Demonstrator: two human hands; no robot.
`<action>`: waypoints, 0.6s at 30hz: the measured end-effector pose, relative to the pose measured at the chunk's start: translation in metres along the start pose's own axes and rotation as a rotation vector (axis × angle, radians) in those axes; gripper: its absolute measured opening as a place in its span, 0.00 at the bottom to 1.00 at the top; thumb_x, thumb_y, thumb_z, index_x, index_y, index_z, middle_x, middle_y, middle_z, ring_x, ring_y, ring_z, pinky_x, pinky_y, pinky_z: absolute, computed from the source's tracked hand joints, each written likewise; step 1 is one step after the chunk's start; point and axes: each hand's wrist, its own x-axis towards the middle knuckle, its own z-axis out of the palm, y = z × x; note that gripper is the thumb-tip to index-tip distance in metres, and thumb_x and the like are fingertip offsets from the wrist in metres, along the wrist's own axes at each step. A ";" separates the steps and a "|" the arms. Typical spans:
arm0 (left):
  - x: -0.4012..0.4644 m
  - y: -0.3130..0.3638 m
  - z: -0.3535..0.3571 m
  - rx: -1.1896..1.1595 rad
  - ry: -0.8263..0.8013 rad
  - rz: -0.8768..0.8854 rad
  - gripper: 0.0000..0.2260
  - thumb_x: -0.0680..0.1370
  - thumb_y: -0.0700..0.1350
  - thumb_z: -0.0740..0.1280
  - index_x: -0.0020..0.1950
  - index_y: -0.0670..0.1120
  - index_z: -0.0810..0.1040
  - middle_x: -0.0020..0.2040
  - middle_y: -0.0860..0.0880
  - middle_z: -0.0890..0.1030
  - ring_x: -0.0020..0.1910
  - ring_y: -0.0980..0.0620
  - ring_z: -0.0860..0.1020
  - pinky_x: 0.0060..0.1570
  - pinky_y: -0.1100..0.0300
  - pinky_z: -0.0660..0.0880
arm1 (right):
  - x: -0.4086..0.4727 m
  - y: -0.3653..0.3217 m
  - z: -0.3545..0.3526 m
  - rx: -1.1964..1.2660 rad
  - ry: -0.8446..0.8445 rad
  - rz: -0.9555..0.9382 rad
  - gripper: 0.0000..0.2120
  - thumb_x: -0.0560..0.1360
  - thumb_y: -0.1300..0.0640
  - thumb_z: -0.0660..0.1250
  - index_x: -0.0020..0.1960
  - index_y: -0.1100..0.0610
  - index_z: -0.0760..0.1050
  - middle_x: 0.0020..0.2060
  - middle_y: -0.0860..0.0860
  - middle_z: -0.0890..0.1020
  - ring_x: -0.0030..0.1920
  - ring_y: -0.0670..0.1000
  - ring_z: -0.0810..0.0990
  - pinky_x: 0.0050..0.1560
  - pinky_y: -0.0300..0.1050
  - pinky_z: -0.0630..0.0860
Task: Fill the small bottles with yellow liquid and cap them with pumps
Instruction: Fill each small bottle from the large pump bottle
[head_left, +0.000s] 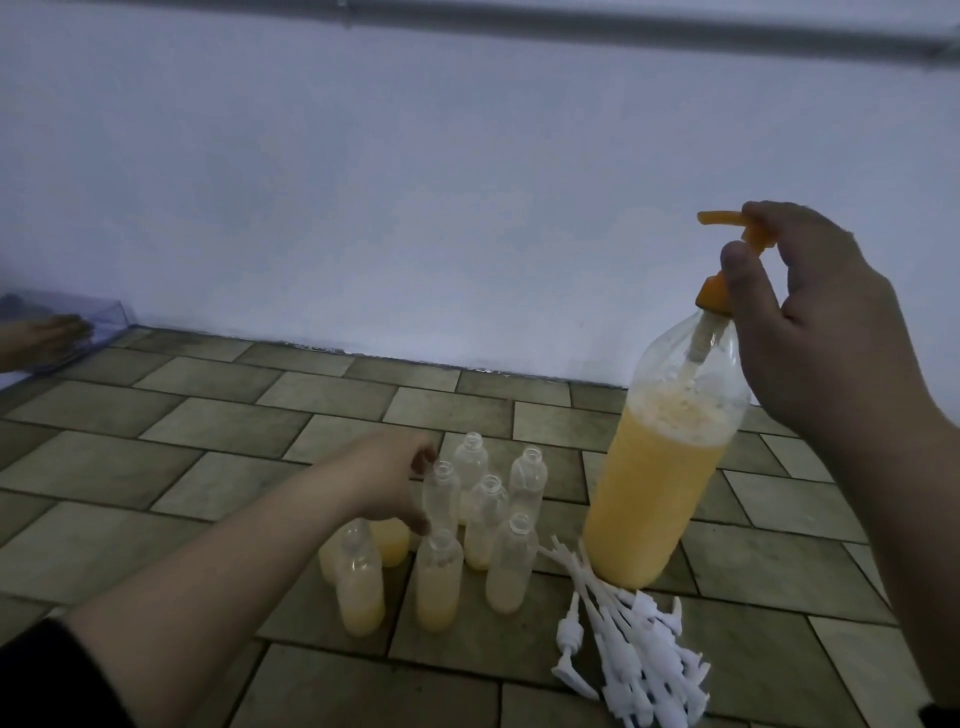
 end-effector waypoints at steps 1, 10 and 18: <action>0.001 0.002 0.000 -0.016 0.005 0.038 0.33 0.66 0.49 0.77 0.67 0.53 0.68 0.63 0.55 0.74 0.59 0.55 0.73 0.55 0.60 0.74 | 0.000 0.001 0.001 -0.004 -0.001 -0.006 0.20 0.82 0.48 0.53 0.71 0.54 0.65 0.68 0.51 0.69 0.68 0.50 0.65 0.56 0.37 0.59; 0.008 0.009 0.008 0.008 0.045 0.089 0.23 0.70 0.48 0.74 0.62 0.54 0.72 0.59 0.53 0.75 0.52 0.55 0.72 0.46 0.63 0.70 | 0.004 0.009 0.003 0.026 -0.046 -0.017 0.25 0.80 0.41 0.49 0.72 0.55 0.61 0.74 0.52 0.61 0.77 0.51 0.48 0.71 0.51 0.55; -0.003 0.002 -0.020 -0.108 0.188 0.045 0.19 0.68 0.50 0.75 0.57 0.56 0.75 0.49 0.57 0.76 0.44 0.59 0.75 0.38 0.65 0.72 | 0.005 0.013 0.004 -0.050 -0.066 -0.081 0.24 0.81 0.42 0.48 0.73 0.52 0.60 0.74 0.52 0.62 0.76 0.50 0.49 0.70 0.47 0.51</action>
